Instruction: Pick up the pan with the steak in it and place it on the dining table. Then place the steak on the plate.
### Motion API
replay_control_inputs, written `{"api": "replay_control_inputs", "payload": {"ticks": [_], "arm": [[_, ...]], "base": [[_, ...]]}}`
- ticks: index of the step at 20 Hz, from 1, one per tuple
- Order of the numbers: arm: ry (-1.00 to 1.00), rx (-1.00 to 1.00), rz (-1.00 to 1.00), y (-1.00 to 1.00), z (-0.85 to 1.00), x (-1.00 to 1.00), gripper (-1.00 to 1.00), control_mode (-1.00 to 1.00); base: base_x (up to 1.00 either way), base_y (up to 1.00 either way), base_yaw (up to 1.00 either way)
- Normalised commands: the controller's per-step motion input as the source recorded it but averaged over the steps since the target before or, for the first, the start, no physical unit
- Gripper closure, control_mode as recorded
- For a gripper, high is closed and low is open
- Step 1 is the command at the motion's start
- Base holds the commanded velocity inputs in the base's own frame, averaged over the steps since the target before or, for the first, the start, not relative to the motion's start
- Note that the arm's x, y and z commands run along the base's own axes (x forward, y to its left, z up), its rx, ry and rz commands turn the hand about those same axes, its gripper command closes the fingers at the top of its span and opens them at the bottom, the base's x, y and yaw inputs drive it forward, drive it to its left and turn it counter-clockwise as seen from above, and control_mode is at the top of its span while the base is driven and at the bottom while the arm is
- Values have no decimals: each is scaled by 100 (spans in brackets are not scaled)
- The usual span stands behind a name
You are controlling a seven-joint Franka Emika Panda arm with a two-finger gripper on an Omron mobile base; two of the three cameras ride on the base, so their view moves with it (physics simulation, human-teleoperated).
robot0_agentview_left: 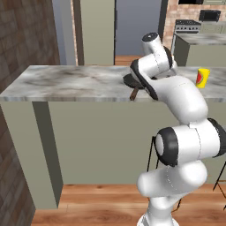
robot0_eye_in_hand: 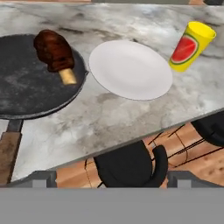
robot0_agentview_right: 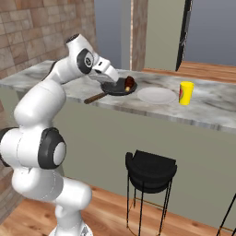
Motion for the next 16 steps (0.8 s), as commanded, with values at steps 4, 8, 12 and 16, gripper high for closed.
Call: {"api": "replay_control_inputs", "payload": {"ticks": [4, 8, 12, 16], "arm": [[2, 0, 8, 0, -14, 52, -100, -100], [0, 1, 7, -4, -17, 53, -100, -100], [0, 5, 4, -7, -13, 33, -100, -100], [-1, 3, 0, -4, -1, 4, -100, -100]], "base": [[0, 0, 0], [0, 0, 0], [0, 0, 0], [0, 0, 0]]}}
